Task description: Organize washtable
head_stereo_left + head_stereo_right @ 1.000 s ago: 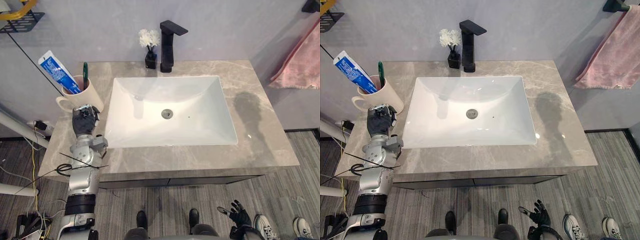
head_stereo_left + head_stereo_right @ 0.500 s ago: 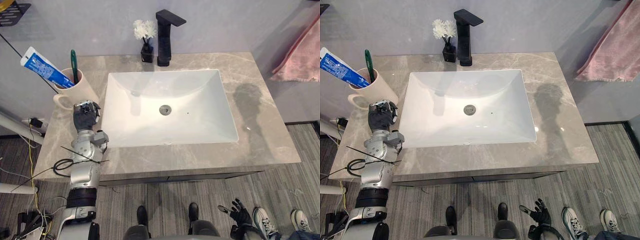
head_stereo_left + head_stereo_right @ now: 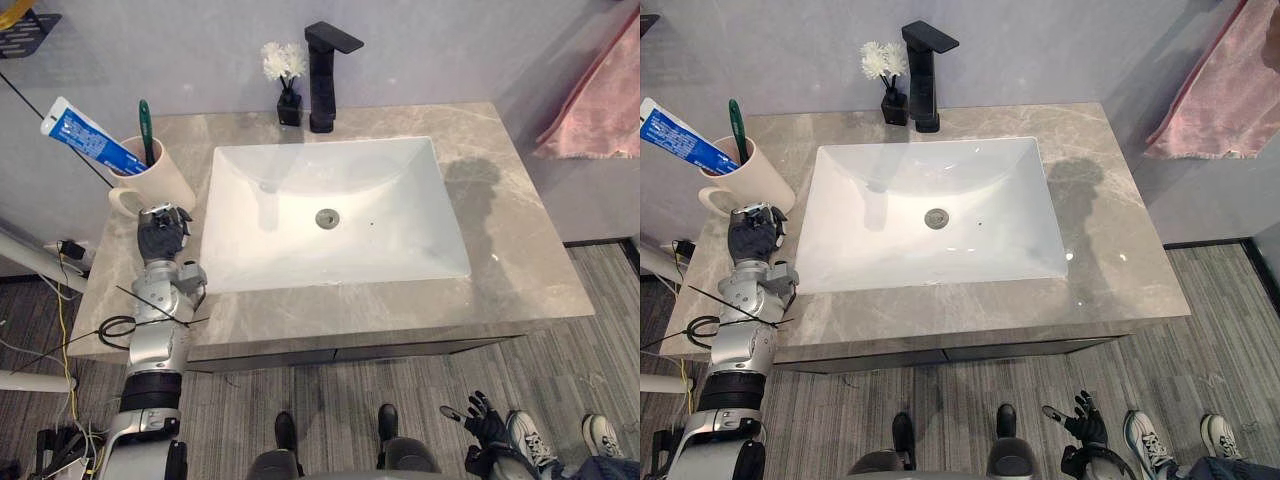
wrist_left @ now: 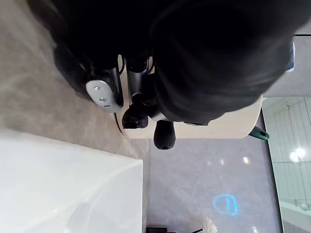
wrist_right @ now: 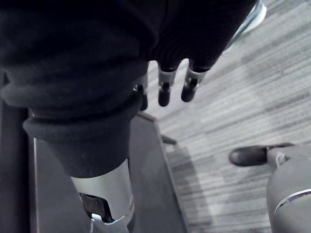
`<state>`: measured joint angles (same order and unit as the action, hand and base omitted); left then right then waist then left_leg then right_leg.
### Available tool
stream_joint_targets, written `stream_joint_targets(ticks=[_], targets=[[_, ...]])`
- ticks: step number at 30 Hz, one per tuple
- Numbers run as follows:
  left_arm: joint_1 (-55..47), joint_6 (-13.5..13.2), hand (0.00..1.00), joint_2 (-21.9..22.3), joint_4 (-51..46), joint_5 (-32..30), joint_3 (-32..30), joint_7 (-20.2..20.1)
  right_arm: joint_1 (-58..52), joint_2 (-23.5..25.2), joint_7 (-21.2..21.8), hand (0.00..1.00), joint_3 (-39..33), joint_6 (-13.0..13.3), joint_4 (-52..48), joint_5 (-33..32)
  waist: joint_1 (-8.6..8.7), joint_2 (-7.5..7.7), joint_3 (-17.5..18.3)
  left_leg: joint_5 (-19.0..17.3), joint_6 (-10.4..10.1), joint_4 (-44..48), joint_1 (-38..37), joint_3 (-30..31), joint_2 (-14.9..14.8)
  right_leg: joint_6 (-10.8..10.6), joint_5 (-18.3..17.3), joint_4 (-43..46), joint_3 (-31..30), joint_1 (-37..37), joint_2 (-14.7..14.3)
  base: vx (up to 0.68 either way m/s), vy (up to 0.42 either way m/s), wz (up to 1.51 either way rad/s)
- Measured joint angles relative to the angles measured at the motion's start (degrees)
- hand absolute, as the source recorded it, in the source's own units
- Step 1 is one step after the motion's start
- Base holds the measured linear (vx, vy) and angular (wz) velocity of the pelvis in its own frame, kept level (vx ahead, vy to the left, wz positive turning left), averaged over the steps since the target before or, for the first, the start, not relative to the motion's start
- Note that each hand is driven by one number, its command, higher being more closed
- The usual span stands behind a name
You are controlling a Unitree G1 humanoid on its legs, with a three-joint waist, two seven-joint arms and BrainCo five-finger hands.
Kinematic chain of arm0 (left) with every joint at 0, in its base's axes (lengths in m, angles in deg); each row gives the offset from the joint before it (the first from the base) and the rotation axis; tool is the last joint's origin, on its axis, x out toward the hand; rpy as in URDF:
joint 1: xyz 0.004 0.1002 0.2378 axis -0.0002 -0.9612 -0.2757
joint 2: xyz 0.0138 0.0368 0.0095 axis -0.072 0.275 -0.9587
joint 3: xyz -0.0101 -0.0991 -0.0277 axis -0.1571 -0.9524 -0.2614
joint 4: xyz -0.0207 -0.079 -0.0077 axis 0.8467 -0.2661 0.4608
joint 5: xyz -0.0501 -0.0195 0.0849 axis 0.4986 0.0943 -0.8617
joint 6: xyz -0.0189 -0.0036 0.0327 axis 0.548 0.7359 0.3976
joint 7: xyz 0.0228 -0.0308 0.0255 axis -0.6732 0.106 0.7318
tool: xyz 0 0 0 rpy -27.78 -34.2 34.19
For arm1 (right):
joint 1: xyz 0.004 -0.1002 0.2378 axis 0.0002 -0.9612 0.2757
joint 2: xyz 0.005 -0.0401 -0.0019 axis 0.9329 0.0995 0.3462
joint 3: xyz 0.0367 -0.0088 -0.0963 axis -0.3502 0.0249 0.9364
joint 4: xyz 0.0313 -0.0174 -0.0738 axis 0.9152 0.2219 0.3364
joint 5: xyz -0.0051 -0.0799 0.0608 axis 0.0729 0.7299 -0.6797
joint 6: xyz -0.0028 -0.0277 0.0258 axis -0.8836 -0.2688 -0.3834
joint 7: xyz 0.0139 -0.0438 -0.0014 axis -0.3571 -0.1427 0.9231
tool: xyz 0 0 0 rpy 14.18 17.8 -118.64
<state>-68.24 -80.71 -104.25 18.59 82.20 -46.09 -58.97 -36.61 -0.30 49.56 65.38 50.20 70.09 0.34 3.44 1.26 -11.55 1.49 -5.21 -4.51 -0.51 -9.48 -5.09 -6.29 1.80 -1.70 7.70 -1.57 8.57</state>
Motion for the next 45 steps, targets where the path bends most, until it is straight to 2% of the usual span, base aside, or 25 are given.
stream_joint_targets(ticks=[6,14,25,34,36,40,43,45], targets=[[1.84,0.04,1.0,-1.22,1.28,0.03,-0.02,0.01,0.06,0.0,0.0,0.0,0.01,0.01,0.0,0.0,0.15,0.07,-0.17,0.02,0.0,-0.1,0.52,0.03,0.0,-0.02,0.01,-0.01,-0.01,-0.52,-0.02,0.0,0.0,0.0],[5.62,0.02,1.0,-2.57,2.26,-0.01,-0.02,0.0,0.11,-0.12,0.0,0.0,0.01,0.08,-0.01,-0.01,0.51,0.68,-2.59,0.0,-0.01,0.15,0.65,-0.05,0.0,-0.01,0.01,0.36,-0.35,-0.8,-0.01,0.0,-0.001,-0.01],[10.26,-0.04,1.0,-4.27,4.62,0.01,-0.03,0.07,0.25,-1.42,0.01,0.0,0.0,0.32,-0.05,-0.03,0.74,1.13,-4.02,-0.01,0.02,0.56,1.98,-0.24,0.04,0.0,0.01,1.54,-1.48,-2.92,0.01,-0.01,-0.005,-0.03],[10.52,-0.06,1.0,-4.18,4.48,0.02,0.24,0.11,0.43,-1.53,0.01,0.0,0.0,0.42,-0.04,-0.04,0.86,1.13,-4.02,0.0,0.03,0.57,1.98,0.02,0.11,-0.1,-0.16,1.71,-1.32,-2.87,0.1,0.0,-0.001,0.01],[10.15,0.04,1.0,-3.82,2.83,0.02,1.39,0.25,0.37,-1.45,0.03,0.0,0.0,0.43,-0.04,-0.04,0.93,1.13,-4.03,0.0,0.04,0.59,1.9,0.32,0.21,-0.17,-0.51,2.06,-0.89,-2.66,0.26,0.01,-0.003,0.11],[6.13,-0.24,1.0,-2.3,-9.55,0.0,6.29,0.01,0.35,-0.86,0.13,0.0,0.05,0.62,0.03,-0.05,0.65,1.11,-4.02,0.01,0.05,0.68,1.16,1.57,0.45,-0.35,-1.41,2.57,0.5,-1.25,0.64,0.02,-0.002,0.21],[2.62,-0.53,1.0,-0.87,-16.85,0.0,8.92,-1.26,0.18,-0.81,0.2,0.0,0.05,0.75,0.28,-0.04,0.64,0.62,-4.01,0.0,0.04,0.67,0.29,2.92,0.57,-0.38,-2.2,2.75,2.2,0.54,0.83,0.01,-0.011,0.26],[-0.08,-1.35,1.0,0.23,-21.78,0.03,9.15,-2.23,0.09,-0.82,0.48,0.0,0.04,1.05,0.52,-0.04,0.5,-0.31,-4.06,0.0,0.04,0.67,0.0,4.16,0.66,-0.48,-2.58,2.78,3.49,1.58,0.95,0.0,-0.011,0.25]])
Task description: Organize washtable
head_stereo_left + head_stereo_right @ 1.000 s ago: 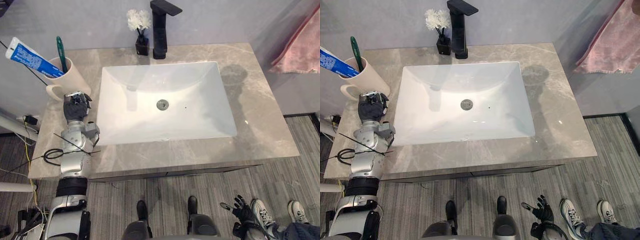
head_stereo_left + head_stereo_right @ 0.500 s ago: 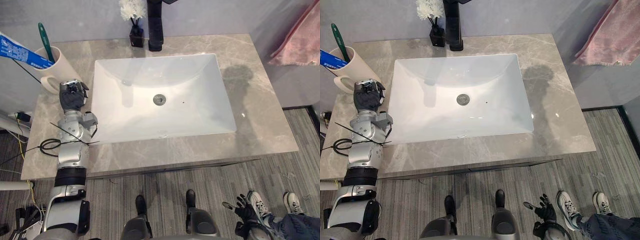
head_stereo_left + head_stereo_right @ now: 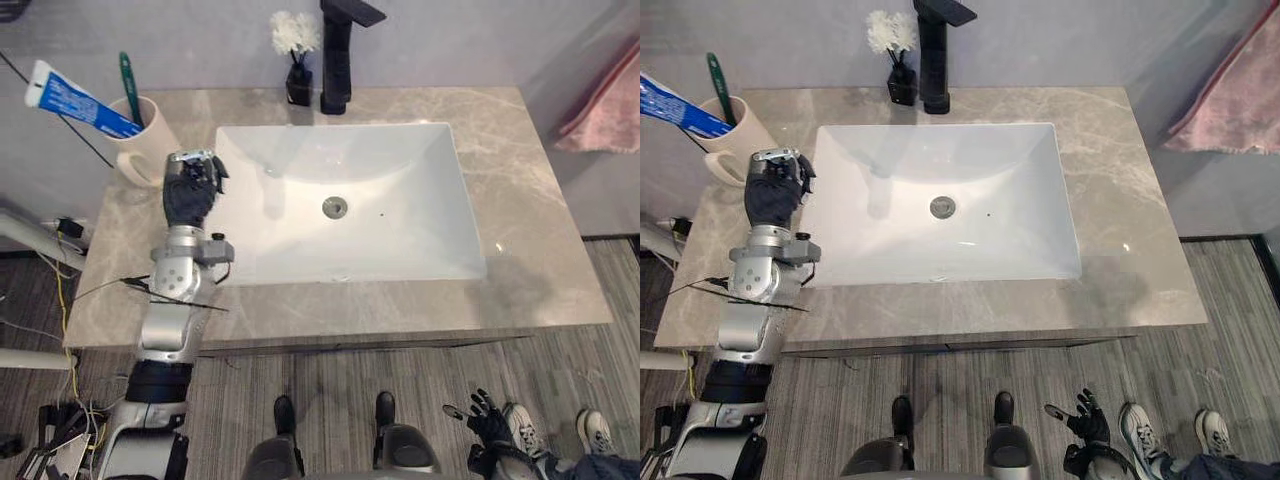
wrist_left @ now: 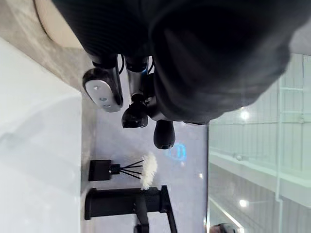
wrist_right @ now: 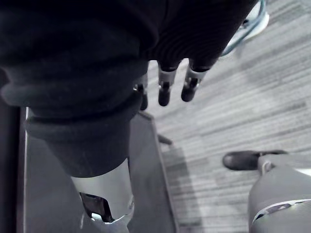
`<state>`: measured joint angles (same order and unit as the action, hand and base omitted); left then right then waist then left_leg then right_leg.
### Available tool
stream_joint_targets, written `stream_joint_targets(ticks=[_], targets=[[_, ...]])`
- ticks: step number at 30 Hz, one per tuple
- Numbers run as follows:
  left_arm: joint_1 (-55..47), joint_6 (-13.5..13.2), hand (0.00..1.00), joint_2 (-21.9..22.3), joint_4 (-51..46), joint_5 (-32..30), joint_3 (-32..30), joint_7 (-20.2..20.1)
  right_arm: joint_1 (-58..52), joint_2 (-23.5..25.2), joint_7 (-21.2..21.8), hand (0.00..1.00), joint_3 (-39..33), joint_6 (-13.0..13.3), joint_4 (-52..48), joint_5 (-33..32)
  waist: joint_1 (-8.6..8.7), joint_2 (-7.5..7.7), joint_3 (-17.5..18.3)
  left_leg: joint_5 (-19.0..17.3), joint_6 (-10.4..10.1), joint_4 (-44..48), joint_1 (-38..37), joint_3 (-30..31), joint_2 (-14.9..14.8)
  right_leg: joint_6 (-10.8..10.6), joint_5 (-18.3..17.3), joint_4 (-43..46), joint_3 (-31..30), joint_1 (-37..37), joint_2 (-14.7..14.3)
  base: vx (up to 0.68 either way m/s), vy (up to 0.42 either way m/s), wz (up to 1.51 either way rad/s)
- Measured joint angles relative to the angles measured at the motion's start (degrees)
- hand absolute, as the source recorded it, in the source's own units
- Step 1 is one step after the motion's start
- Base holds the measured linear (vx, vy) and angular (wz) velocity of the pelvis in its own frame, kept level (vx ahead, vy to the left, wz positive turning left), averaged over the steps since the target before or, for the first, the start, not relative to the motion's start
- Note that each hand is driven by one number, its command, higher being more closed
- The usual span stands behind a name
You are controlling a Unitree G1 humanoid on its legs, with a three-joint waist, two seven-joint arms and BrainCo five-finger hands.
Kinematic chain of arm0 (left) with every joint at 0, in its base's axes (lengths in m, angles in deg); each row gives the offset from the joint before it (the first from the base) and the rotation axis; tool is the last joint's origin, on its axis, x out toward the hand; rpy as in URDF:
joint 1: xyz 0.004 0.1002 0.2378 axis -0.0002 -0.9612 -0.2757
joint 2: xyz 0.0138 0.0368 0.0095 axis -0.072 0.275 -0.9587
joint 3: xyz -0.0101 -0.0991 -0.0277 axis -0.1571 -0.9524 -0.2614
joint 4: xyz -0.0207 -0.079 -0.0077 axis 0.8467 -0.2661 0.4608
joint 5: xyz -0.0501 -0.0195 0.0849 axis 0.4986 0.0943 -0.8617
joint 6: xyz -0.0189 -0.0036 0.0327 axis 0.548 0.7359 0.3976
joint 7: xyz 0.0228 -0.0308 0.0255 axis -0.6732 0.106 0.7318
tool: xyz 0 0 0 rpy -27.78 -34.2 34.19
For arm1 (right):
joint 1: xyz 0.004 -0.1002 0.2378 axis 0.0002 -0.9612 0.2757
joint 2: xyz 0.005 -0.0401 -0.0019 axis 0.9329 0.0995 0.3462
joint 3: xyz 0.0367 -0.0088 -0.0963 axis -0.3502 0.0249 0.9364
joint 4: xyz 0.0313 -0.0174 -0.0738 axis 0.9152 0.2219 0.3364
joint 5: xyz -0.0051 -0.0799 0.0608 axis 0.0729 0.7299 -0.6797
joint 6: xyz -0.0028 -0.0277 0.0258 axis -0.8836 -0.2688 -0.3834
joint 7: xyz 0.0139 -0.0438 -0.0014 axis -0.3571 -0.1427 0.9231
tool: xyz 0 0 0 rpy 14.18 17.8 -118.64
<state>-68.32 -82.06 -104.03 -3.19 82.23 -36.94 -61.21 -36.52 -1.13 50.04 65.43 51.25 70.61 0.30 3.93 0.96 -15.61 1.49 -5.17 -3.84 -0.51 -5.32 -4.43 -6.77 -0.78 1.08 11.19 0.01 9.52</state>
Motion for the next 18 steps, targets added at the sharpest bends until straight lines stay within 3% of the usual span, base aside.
stream_joint_targets(ticks=[6,10,14,15,18], targets=[[-10.85,-1.65,1.0,1.2,-13.27,0.18,-3.05,-2.33,-0.92,-0.01,1.23,0.0,-0.04,-0.01,0.84,0.01,-0.77,-3.48,1.7,0.01,0.01,-0.16,-1.48,2.87,0.67,-0.35,-0.88,-0.1,3.21,3.35,0.71,0.02,0.0,0.28],[-22.95,-4.13,1.0,7.02,-20.76,0.61,-11.97,-2.69,-1.91,-0.07,1.87,0.0,-1.23,0.04,2.11,0.0,-2.21,-5.59,3.56,0.05,0.0,-0.11,-2.31,5.98,0.69,-0.27,-1.91,-0.26,6.88,6.29,0.65,0.0,-0.026,0.36],[-33.11,-4.27,1.0,13.65,-20.71,2.55,-15.99,-2.64,-2.56,0.24,1.84,0.0,-1.31,0.05,3.66,-0.02,-3.82,-6.65,5.47,0.24,0.05,-0.05,-2.39,7.4,0.74,-0.3,-2.29,-0.4,8.7,7.52,0.62,-0.02,-0.027,0.29],[-35.83,-4.26,0.0,16.01,-19.58,3.52,-16.96,-2.56,-2.75,0.67,1.82,0.0,-1.39,0.05,4.35,-0.03,-4.46,-6.71,5.77,0.25,0.05,0.14,-2.54,8.24,0.86,-0.29,-2.46,-0.43,9.45,8.14,0.64,-0.03,-0.024,0.24],[-41.36,-3.99,0.0,20.42,-12.77,5.44,-18.88,-2.32,-3.67,2.4,1.74,0.0,-1.65,0.02,4.63,-0.04,-5.23,-5.96,7.57,0.29,0.07,0.51,-2.37,9.36,0.98,-0.36,-3.03,-0.15,11.16,8.82,0.75,-0.04,-0.025,0.28]])
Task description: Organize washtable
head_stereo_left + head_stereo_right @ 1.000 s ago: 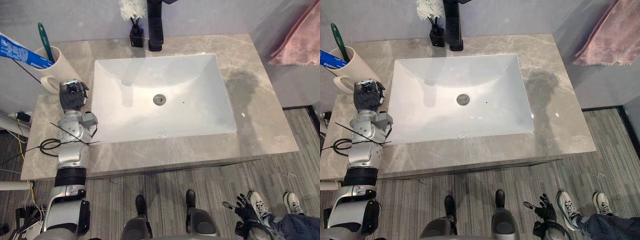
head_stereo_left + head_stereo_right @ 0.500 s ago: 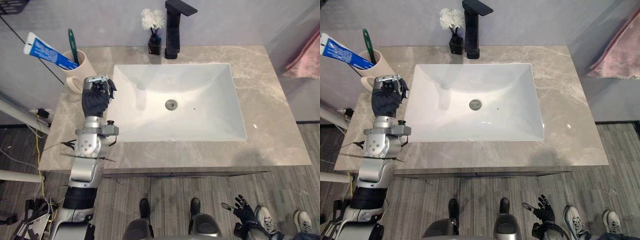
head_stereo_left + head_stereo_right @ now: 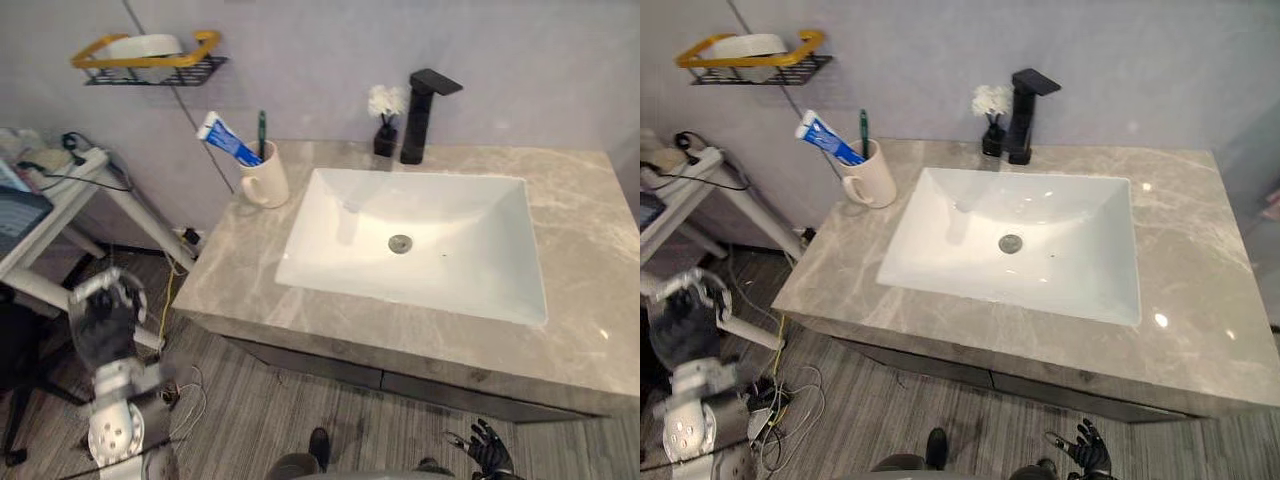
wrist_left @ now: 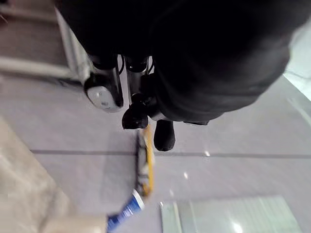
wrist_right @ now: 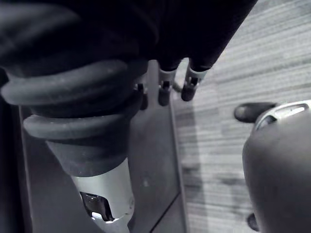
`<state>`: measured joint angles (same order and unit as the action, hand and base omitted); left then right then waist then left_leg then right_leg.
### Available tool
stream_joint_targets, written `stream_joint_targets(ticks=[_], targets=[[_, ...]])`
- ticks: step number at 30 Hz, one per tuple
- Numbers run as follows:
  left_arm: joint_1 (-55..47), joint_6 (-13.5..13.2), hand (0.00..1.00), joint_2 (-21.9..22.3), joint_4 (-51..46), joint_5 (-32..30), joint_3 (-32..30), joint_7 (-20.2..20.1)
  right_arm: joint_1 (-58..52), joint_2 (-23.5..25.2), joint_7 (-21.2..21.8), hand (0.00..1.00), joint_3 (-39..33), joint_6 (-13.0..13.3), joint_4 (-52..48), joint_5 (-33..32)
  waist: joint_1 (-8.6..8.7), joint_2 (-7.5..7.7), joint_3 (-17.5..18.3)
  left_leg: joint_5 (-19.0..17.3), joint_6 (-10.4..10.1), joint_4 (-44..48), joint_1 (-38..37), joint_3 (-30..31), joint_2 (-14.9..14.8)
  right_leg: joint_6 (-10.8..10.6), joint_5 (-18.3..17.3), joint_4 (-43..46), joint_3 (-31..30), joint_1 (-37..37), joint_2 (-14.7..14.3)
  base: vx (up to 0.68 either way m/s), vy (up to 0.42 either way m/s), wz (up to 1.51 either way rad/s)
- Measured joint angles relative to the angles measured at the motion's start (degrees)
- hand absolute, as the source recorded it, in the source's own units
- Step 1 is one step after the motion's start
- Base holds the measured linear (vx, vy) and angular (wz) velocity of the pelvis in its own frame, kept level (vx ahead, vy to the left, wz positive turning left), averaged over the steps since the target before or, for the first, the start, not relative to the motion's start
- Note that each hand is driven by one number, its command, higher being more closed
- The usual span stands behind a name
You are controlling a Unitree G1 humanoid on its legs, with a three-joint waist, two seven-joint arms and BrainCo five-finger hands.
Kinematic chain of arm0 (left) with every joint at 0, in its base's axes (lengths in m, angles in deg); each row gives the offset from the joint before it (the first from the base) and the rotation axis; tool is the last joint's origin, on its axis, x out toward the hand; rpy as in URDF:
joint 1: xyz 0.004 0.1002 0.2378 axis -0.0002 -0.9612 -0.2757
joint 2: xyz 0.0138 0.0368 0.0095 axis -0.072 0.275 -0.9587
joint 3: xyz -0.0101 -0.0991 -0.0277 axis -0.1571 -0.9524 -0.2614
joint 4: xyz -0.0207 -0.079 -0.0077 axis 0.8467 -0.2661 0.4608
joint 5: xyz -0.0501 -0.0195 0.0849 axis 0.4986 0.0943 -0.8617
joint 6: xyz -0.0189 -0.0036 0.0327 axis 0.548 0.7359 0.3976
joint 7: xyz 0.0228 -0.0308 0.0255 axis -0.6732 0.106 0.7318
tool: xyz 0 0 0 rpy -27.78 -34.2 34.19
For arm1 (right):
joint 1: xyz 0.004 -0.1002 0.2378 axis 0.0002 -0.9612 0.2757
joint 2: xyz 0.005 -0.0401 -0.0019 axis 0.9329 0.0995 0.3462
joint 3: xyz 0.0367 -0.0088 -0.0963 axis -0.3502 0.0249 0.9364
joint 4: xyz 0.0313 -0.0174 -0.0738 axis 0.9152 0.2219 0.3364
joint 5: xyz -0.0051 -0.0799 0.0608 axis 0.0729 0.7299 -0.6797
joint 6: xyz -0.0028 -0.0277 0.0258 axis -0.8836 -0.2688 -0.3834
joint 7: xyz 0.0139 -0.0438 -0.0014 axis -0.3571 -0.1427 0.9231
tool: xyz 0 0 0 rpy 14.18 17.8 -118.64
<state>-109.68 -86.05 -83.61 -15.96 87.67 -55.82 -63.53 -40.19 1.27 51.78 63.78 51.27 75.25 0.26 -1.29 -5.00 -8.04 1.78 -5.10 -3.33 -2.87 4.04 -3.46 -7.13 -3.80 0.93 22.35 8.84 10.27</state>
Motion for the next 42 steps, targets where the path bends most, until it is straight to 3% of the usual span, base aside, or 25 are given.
stream_joint_targets(ticks=[4,7,15,21,28,36,38,41,42], targets=[[-1.99,1.52,0.0,2.08,10.17,1.01,0.2,-0.07,-1.07,0.84,-0.41,0.0,2.44,-0.02,-0.35,0.0,-0.96,0.73,2.14,-0.11,0.16,0.73,-0.06,-0.02,-0.25,-0.3,-1.04,1.49,1.32,0.92,0.72,-0.01,-0.015,0.17],[-2.63,3.11,0.0,2.72,17.98,1.77,1.23,-0.87,-1.38,0.87,-1.16,0.0,5.1,-0.05,-1.88,0.0,-1.05,1.57,3.42,-1.13,1.6,1.88,0.27,-2.05,-0.24,-0.77,-2.42,3.39,2.45,0.95,1.81,-0.06,0.002,0.16],[0.9,6.43,0.0,3.76,42.24,1.61,8.77,-4.19,-1.55,0.84,-2.37,0.0,8.09,-0.41,-2.9,-0.07,-1.05,2.36,4.75,-0.73,1.01,2.0,-0.87,-6.81,-0.75,-1.09,-2.88,4.68,1.41,0.84,2.76,0.0,0.012,-0.05],[4.97,7.62,0.0,3.45,58.22,-5.49,13.56,-4.34,-0.11,1.47,-2.8,0.0,8.29,-0.14,-0.72,0.0,-0.48,2.99,5.37,-0.08,0.04,-0.79,-3.39,-9.38,-1.8,-0.91,-2.11,2.75,-1.2,0.8,0.98,0.02,-0.028,-0.23],[8.42,7.65,0.0,0.4,64.72,-13.71,18.53,-4.65,3.39,1.24,-3.72,0.0,8.17,-0.05,5.52,0.05,0.51,3.24,5.23,-0.06,-0.05,-1.42,-4.16,-11.7,-2.15,-0.56,-0.29,-0.32,-3.81,0.92,-0.29,0.01,-0.01,-0.2],[10.57,7.47,0.0,-1.09,67.19,-16.24,20.51,-4.04,5.23,0.76,-3.83,0.0,8.43,-0.02,9.05,0.06,0.54,3.84,4.44,-0.1,-0.03,-1.76,-5.17,-12.07,-1.86,-0.52,0.56,-0.29,-5.51,0.77,-0.1,-0.05,0.005,-0.1],[11.25,7.58,0.0,-1.36,67.27,-16.22,20.54,-4.01,6.1,0.58,-3.83,0.0,8.65,-0.05,9.09,0.08,0.54,3.99,3.28,-0.13,-0.06,-1.69,-4.95,-11.73,-1.62,-0.56,-1.05,3.19,-5.66,-0.91,0.59,-0.09,0.014,0.05],[12.43,7.67,0.0,-2.54,67.11,-16.22,21.17,-3.62,7.1,0.52,-3.83,0.0,9.78,-0.06,9.08,-0.03,0.76,4.51,1.61,-0.1,0.16,-0.35,-1.23,-8.26,-0.39,-0.38,-8.08,13.12,-12.0,-6.52,0.91,-0.09,-0.024,0.42],[13.01,7.64,0.0,-3.03,67.06,-16.23,21.25,-3.37,7.51,0.42,-3.86,0.0,10.25,-0.05,9.57,-0.05,0.7,5.92,0.94,-0.03,0.23,0.31,0.3,-5.98,0.16,-0.2,-10.03,14.94,-14.21,-7.36,0.06,-0.02,-0.081,0.72]])
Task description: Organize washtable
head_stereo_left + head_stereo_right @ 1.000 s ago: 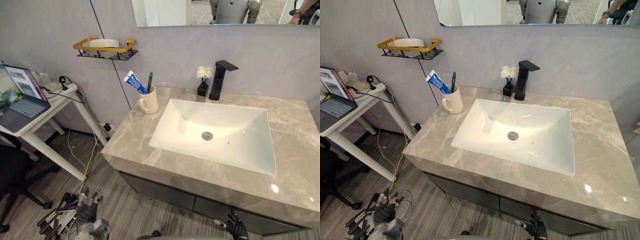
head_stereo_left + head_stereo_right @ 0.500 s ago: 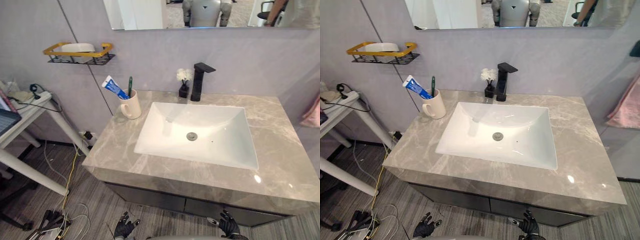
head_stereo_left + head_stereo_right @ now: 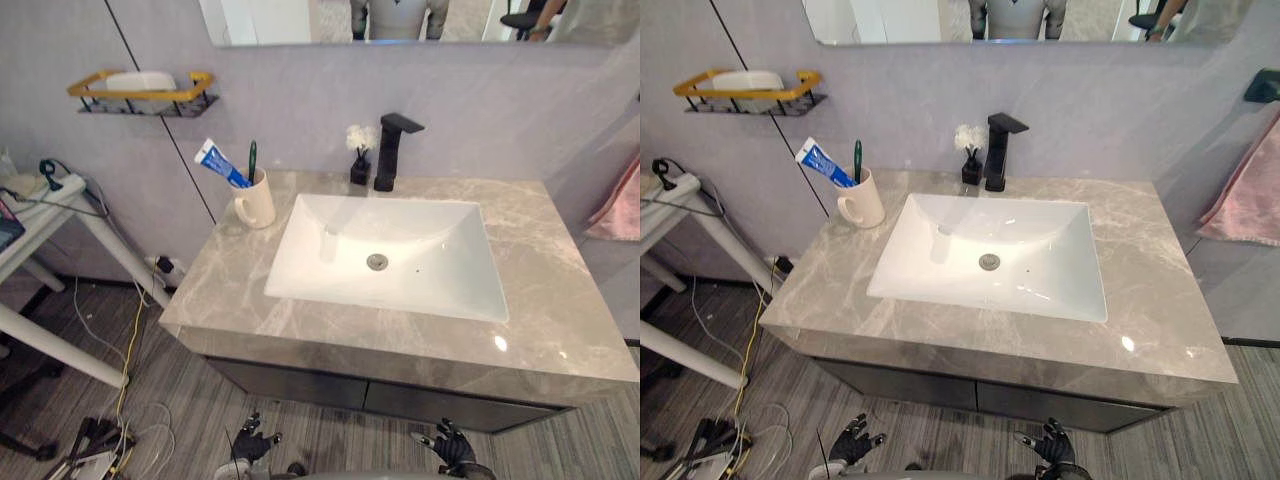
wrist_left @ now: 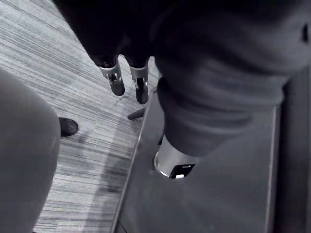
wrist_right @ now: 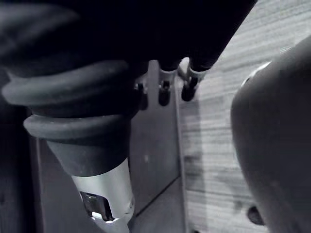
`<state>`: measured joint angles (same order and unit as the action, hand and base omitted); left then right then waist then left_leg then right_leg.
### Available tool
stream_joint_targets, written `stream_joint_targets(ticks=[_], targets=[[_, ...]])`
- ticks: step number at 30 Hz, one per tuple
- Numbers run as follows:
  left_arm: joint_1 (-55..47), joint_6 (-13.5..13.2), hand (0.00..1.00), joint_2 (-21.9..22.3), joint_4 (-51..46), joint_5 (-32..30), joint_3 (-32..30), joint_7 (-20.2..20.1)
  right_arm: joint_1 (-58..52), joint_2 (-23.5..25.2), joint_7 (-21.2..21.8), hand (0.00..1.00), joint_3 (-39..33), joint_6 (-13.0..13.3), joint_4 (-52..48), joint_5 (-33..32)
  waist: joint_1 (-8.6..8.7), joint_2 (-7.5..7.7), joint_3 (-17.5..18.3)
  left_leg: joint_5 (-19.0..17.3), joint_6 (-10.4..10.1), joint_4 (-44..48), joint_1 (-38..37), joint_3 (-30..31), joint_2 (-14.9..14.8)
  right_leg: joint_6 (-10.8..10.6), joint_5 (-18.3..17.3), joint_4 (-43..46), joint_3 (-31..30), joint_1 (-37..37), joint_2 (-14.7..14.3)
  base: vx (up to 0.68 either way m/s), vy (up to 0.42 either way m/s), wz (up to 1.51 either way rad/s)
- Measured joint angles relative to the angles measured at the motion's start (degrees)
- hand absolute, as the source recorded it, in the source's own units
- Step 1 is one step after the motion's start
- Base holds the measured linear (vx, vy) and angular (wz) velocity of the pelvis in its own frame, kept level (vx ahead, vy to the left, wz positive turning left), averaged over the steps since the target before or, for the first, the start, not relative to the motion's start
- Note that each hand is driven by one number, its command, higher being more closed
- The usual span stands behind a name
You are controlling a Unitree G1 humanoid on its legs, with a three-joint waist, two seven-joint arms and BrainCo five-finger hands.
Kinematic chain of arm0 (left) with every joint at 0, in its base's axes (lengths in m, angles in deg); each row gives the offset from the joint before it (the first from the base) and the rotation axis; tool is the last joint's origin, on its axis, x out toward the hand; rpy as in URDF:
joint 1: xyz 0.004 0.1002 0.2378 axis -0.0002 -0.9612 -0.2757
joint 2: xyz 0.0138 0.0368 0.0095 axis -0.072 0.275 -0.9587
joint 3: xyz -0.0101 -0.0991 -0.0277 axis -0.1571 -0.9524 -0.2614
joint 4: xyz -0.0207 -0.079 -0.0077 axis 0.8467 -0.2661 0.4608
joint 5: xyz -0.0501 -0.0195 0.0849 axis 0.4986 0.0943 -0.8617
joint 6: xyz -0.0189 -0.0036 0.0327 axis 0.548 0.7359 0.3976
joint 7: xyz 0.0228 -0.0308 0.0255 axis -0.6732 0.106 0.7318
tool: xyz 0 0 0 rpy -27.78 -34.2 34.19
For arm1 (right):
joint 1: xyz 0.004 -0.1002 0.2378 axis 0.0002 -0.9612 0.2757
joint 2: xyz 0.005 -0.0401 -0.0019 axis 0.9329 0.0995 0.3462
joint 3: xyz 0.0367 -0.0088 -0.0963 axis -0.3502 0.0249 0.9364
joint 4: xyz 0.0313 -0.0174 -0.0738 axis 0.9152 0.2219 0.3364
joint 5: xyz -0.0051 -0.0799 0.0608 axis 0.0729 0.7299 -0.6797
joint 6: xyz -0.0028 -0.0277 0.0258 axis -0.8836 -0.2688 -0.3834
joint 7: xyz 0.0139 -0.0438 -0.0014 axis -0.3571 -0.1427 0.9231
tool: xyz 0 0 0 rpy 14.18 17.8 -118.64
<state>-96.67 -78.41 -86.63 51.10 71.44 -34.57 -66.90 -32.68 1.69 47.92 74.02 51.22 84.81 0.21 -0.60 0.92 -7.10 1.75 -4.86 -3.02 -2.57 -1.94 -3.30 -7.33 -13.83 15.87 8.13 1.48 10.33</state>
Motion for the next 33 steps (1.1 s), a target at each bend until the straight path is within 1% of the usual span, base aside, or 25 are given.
stream_joint_targets(ticks=[5,6,7,9,10,11,12,13,14,16,18,19,20,21,22,23,24,25,26,27,28,29,30,31,33], targets=[[0.65,-0.09,0.0,0.4,-0.74,0.0,-0.22,0.85,1.26,-0.62,-0.69,0.0,0.96,0.16,0.86,-0.57,-0.58,-0.84,-2.5,3.73,-0.27,0.01,5.03,10.16,2.07,0.72,-3.09,3.23,8.47,0.09,1.14,0.03,-0.086,1.21],[0.72,-0.18,0.0,0.85,-2.05,0.06,-0.27,0.94,1.67,-1.15,-0.83,0.0,1.03,0.24,0.46,-0.9,-0.86,-2.05,-3.52,4.59,-0.5,0.11,6.06,12.22,2.26,1.11,-3.48,3.87,11.02,0.12,1.25,0.04,-0.09,1.25],[0.73,-0.19,0.0,1.04,-2.82,0.04,-0.28,0.96,2.03,-1.32,-0.94,0.0,1.02,0.26,0.48,-1.13,-1.26,-2.1,-4.27,5.23,-0.44,0.17,6.72,12.81,2.36,1.27,-3.68,4.22,12.14,0.01,1.31,0.02,-0.074,1.08],[0.75,-0.18,0.0,0.58,-3.77,0.03,-0.3,0.95,3.86,-1.5,-1.27,0.0,0.97,0.02,1.05,-1.23,-1.64,-1.67,-5.09,12.68,2.13,-0.23,10.81,9.93,3.66,2.69,-3.16,5.19,13.81,-1.85,1.69,-0.05,-0.04,1.14],[0.75,-0.16,0.0,0.63,-4.25,0.01,-0.3,1.0,4.09,-0.94,-1.32,0.0,1.05,0.0,0.87,-1.26,-1.49,-1.13,-5.63,16.87,3.25,-2.42,11.58,7.88,4.2,4.81,-1.92,5.58,14.12,-3.12,2.04,-0.1,0.023,1.31],[1.34,-0.18,0.0,0.41,-4.9,0.12,-0.77,0.82,4.08,-0.67,-1.8,0.0,0.93,-0.13,0.83,-1.38,-1.45,-0.66,-5.95,12.58,4.29,2.64,14.24,0.63,3.83,6.22,-1.41,5.19,16.49,-2.94,2.64,-0.06,0.031,1.23],[1.89,0.07,0.0,-0.01,-4.2,-0.01,-0.85,0.79,3.94,-0.41,-2.16,0.0,0.95,-0.06,0.83,-1.82,-1.47,-0.23,-6.21,4.37,6.63,12.87,15.51,-9.33,2.39,6.17,-1.47,4.49,19.59,-1.52,3.06,-0.05,0.023,0.94],[2.13,0.12,0.0,-0.13,-3.63,-0.09,-0.78,0.75,3.93,-0.37,-2.18,0.0,0.94,-0.03,0.82,-2.07,-1.24,-0.19,-6.21,1.18,8.46,16.66,15.54,-13.51,1.25,6.17,-1.47,4.98,21.11,-1.1,3.47,-0.01,-0.014,0.77],[2.09,0.11,0.0,-0.32,-2.65,-0.39,-0.67,0.66,4.08,-0.41,-2.22,0.0,0.94,-0.04,0.77,-2.24,0.16,-0.29,-6.17,-2.45,9.98,21.17,14.65,-21.44,-0.97,6.17,-1.46,5.94,23.78,-0.27,4.12,-0.04,0.037,0.6],[2.56,0.3,0.0,-0.91,-1.52,-1.14,1.05,0.69,4.63,-0.72,-2.24,0.0,0.86,0.13,0.8,-2.26,1.54,-1.26,-5.78,-4.55,12.01,21.37,13.75,-31.26,-2.98,6.11,-1.44,8.23,28.36,0.45,4.77,-0.08,0.118,0.69],[3.56,0.52,0.0,-1.2,-1.41,-1.72,3.14,0.66,4.56,-0.93,-2.32,0.0,-0.08,0.08,0.86,-2.27,1.94,-1.4,-5.27,-2.85,9.97,17.88,13.25,-29.4,-0.59,5.57,-1.48,8.33,30.02,0.46,4.78,-0.08,0.139,1.1],[4.35,0.38,0.0,-1.08,-1.81,-2.4,6.23,0.63,4.85,-0.72,-2.36,0.0,-0.9,0.1,1.41,-2.35,2.97,-1.56,-5.22,-2.1,8.33,11.13,12.88,-25.44,2.62,3.89,-0.55,5.39,35.12,2.13,5.54,-0.07,0.152,1.35],[4.75,0.41,0.0,-1.12,-1.81,-2.45,6.52,0.58,5.04,-0.79,-2.35,0.0,-0.92,0.11,1.61,-2.37,2.97,-1.58,-5.26,-2.34,8.28,10.73,12.93,-25.32,2.86,3.68,-0.46,5.1,35.76,2.34,5.65,-0.07,0.191,1.4],[6.24,0.97,0.0,-1.06,-1.02,-2.5,6.84,0.45,5.78,-0.6,-2.33,0.0,-1.24,0.09,2.24,-2.41,2.7,-1.08,-5.55,-6.68,11.03,16.44,14.59,-26.78,1.88,3.15,-0.46,5.2,37.92,3.15,6.89,-0.05,0.164,0.7],[6.46,1.15,0.0,-1.03,-1.04,-2.5,6.8,0.47,5.78,-0.38,-2.34,0.0,-1.21,0.06,2.34,-2.39,2.45,-0.89,-5.66,-12.1,12.38,28.77,15.92,-25.89,-2.24,1.02,-1.1,7.96,39.63,4.74,9.0,-0.03,0.144,0.65],[6.36,1.14,0.0,-0.97,-0.92,-2.5,6.8,0.47,5.71,-0.43,-2.33,0.0,-1.12,0.06,2.35,-2.37,2.44,-0.99,-5.72,-13.18,10.96,30.33,16.1,-25.24,-2.92,0.61,-1.38,8.99,39.7,5.09,8.87,-0.03,0.124,0.48],[6.2,1.1,0.0,-0.54,0.05,-2.5,6.83,0.44,5.77,-1.15,-2.3,0.0,-0.69,0.06,2.87,-2.37,2.52,-2.48,-5.44,-16.68,10.49,32.38,16.39,-22.18,-1.95,0.1,-2.71,11.64,38.33,5.25,9.83,-0.03,0.159,0.33],[6.32,1.11,0.0,-0.58,-0.02,-2.51,6.87,0.4,6.05,-0.93,-2.31,0.0,-0.63,-0.08,3.45,-2.37,2.33,-2.38,-5.57,-16.83,10.42,32.62,16.21,-21.54,-0.62,0.08,-3.62,12.49,37.4,5.07,11.05,-0.03,0.282,0.65],[6.57,1.16,0.0,-0.44,-0.07,-2.51,7.48,0.39,6.06,-1.22,-1.94,0.0,0.2,-0.27,3.73,-2.35,1.92,-2.0,-5.6,-17.07,10.18,30.34,16.29,-19.56,2.57,1.26,-4.65,14.6,35.19,3.64,12.28,-0.04,0.359,0.93],[7.01,1.21,0.0,-0.55,0.14,-2.51,6.96,0.39,6.42,-1.43,-1.86,0.0,0.87,-0.41,5.02,-2.36,2.78,0.67,-5.48,-18.67,6.86,27.39,14.57,-20.07,5.47,6.74,-5.84,17.06,27.54,0.52,12.98,0.0,0.305,1.02],[6.91,1.4,0.0,-1.0,-0.1,-2.51,6.43,0.35,6.25,-0.82,-1.83,0.0,1.14,-0.3,5.04,-2.38,2.72,0.97,-5.46,-21.41,8.43,33.78,16.29,-20.28,4.43,6.54,-6.15,20.34,23.57,-1.95,13.01,0.07,0.167,0.61],[6.93,1.21,0.0,-1.02,-0.77,-2.53,6.4,0.43,5.24,-2.76,-1.13,0.0,1.56,-0.01,2.72,-2.25,1.36,-2.84,-5.72,-24.93,9.03,38.14,14.9,-14.59,-1.95,3.19,-7.88,25.83,16.68,-5.3,8.09,0.16,0.129,0.3],[7.84,1.99,0.0,-1.55,0.49,-2.48,5.76,0.52,6.92,-3.83,-1.1,0.0,1.39,-0.41,4.02,-2.43,0.62,-1.2,-8.31,-24.5,9.62,37.26,12.45,-12.75,2.48,1.06,-9.1,25.51,9.82,-5.66,7.05,0.13,0.092,0.22],[7.73,2.03,0.0,-2.01,0.45,-2.5,5.63,0.44,6.99,-3.74,-1.06,0.0,1.5,-0.84,4.43,-2.49,0.54,-0.25,-8.12,-23.54,9.4,35.43,11.56,-12.75,3.81,0.84,-9.33,25.02,8.84,-6.69,6.47,0.09,0.127,0.54],[6.81,1.76,0.0,-2.08,0.72,-2.4,5.32,0.44,6.9,-3.57,-0.83,0.0,2.2,-0.63,3.97,-3.49,0.64,-0.57,-7.76,-20.18,9.0,28.68,9.74,-9.76,6.04,1.01,-8.9,21.84,9.2,-12.66,3.16,0.05,0.096,0.73]])
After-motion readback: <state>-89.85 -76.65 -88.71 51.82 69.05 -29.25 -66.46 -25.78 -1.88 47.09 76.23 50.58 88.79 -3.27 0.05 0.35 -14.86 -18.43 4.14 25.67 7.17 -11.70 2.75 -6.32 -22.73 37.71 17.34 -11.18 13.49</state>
